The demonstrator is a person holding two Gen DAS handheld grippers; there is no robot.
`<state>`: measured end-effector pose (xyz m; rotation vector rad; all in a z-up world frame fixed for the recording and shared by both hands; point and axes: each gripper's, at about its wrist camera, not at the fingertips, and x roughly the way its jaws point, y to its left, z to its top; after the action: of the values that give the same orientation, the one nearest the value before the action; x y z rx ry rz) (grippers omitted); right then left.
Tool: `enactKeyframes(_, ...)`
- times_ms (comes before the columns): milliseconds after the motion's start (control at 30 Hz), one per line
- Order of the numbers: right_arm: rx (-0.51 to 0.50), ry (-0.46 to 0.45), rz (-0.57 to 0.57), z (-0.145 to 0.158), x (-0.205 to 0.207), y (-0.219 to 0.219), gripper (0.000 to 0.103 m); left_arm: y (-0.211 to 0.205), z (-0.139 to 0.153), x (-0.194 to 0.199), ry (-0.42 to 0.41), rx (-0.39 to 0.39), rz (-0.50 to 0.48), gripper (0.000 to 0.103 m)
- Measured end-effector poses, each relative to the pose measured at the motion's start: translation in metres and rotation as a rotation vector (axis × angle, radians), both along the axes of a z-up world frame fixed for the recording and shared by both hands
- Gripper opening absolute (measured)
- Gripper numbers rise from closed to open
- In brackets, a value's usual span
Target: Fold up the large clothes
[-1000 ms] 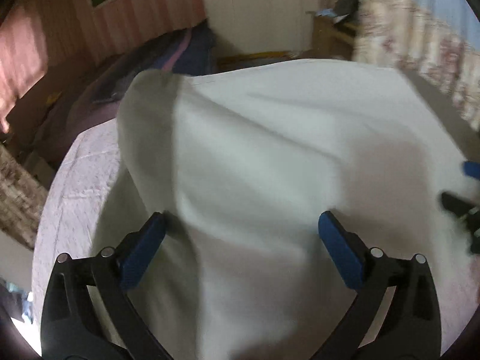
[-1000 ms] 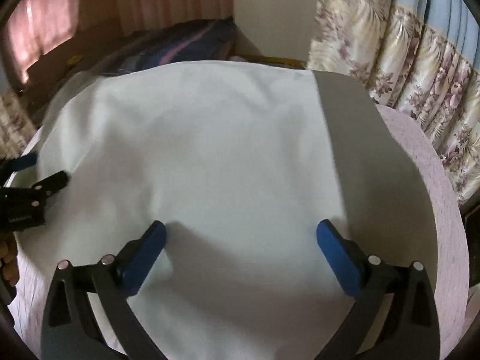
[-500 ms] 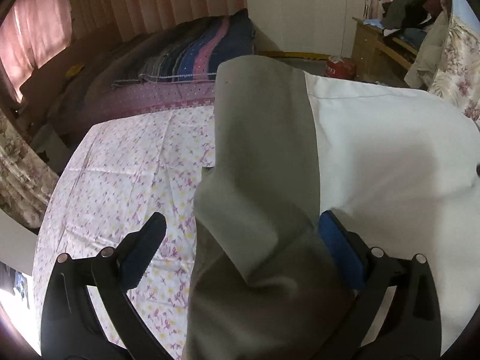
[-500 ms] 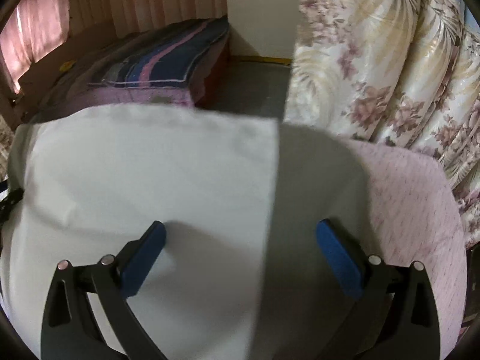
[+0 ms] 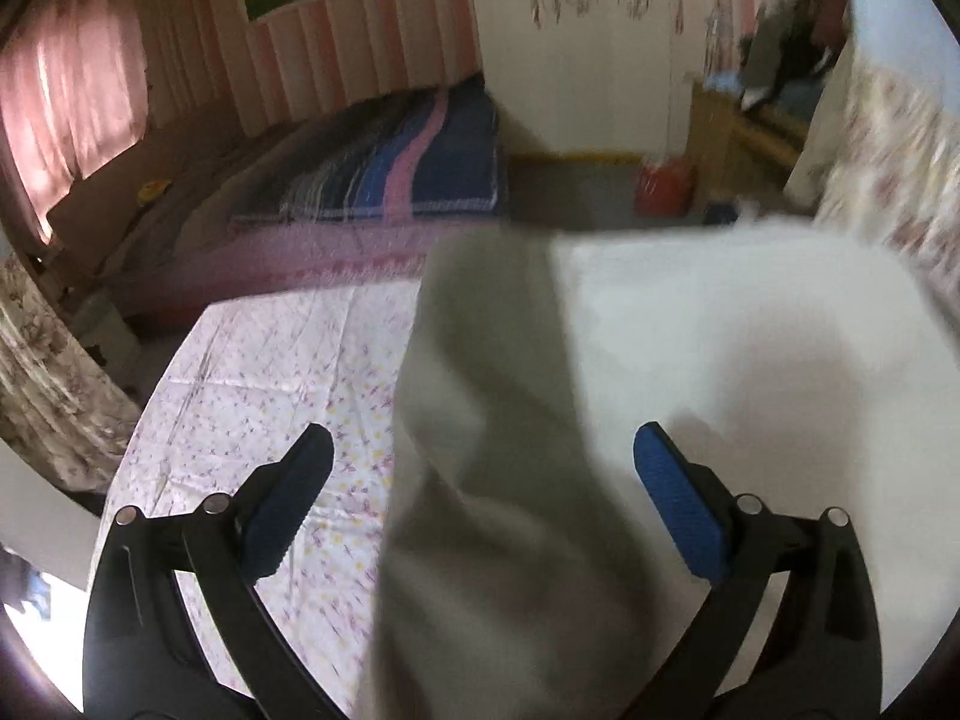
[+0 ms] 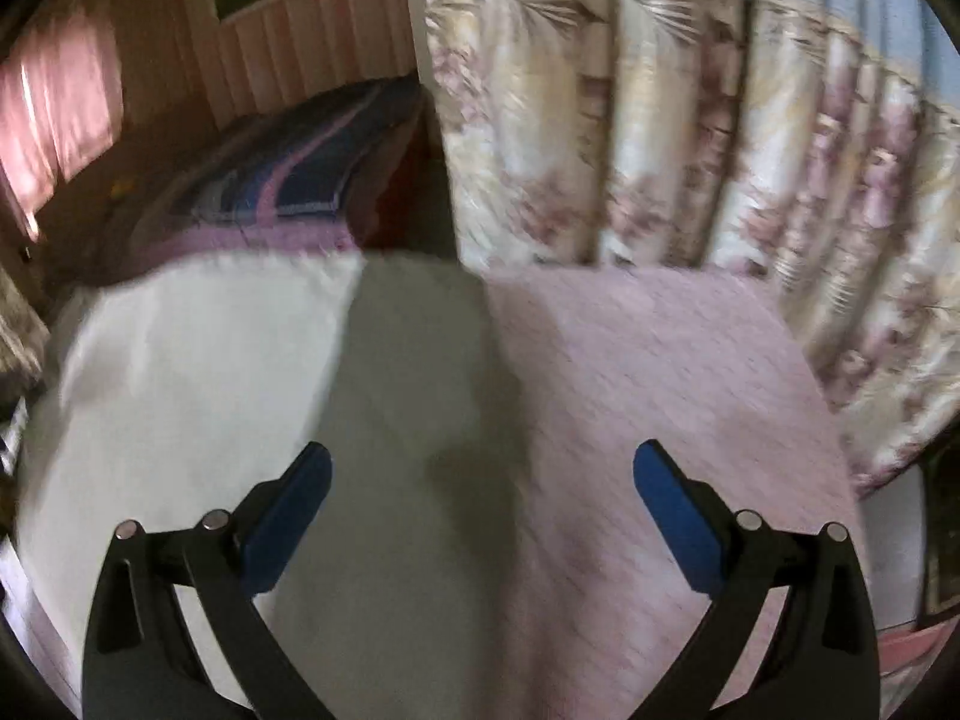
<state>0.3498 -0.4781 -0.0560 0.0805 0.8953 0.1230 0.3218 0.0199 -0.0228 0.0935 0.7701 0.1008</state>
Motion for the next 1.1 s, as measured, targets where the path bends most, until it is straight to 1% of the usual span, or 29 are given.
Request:
enactKeyframes(100,0.012,0.002,0.024,-0.009,-0.025,-0.004,0.101,-0.026,0.020,-0.021,-0.043,-0.077,-0.052,0.100)
enactKeyframes(167,0.019,0.010,0.030,-0.017,-0.033,0.003,0.101,-0.048,0.023,-0.027,-0.043,-0.111,-0.091,0.100)
enactKeyframes(267,0.032,0.039,0.052,-0.029,-0.043,0.021,0.101,-0.078,0.015,-0.030,-0.022,-0.133,-0.128,0.100)
enactKeyframes(367,-0.005,0.059,0.032,-0.036,-0.044,0.037,0.101,-0.103,0.001,-0.034,0.011,-0.154,-0.146,0.100)
enactKeyframes(500,0.035,0.102,-0.021,-0.047,-0.040,0.043,0.101,-0.123,-0.018,-0.034,0.053,-0.140,-0.146,0.100)
enactKeyframes(600,0.040,0.102,-0.039,-0.051,-0.035,0.047,0.101,-0.127,-0.034,-0.033,0.081,-0.132,-0.131,0.100)
enactKeyframes(700,0.014,0.104,-0.031,-0.051,-0.032,0.052,0.101,-0.125,-0.047,-0.033,0.084,-0.130,-0.124,0.100)
enactKeyframes(800,0.016,0.115,-0.021,-0.051,-0.031,0.054,0.100,-0.127,-0.056,-0.032,0.080,-0.123,-0.125,0.100)
enactKeyframes(867,0.027,0.120,0.004,-0.053,-0.030,0.055,0.095,-0.128,-0.058,-0.030,0.084,-0.114,-0.121,0.100)
enactKeyframes(900,0.029,0.118,0.016,-0.051,-0.032,0.057,0.091,-0.130,-0.058,-0.030,0.082,-0.107,-0.120,0.100)
enactKeyframes(933,0.017,0.113,0.034,-0.050,-0.033,0.061,0.080,-0.132,-0.058,-0.029,0.081,-0.101,-0.119,0.100)
enactKeyframes(967,0.025,0.112,0.060,-0.048,-0.034,0.064,0.072,-0.132,-0.058,-0.029,0.080,-0.097,-0.118,0.100)
enactKeyframes(1033,0.013,0.115,0.086,-0.045,-0.034,0.070,0.060,-0.133,-0.059,-0.028,0.081,-0.100,-0.114,0.100)
enactKeyframes(1067,-0.001,0.119,0.102,-0.042,-0.034,0.072,0.057,-0.132,-0.059,-0.027,0.084,-0.100,-0.112,0.100)
enactKeyframes(1100,0.000,0.120,0.105,-0.040,-0.034,0.072,0.048,-0.132,-0.059,-0.027,0.086,-0.095,-0.110,0.100)
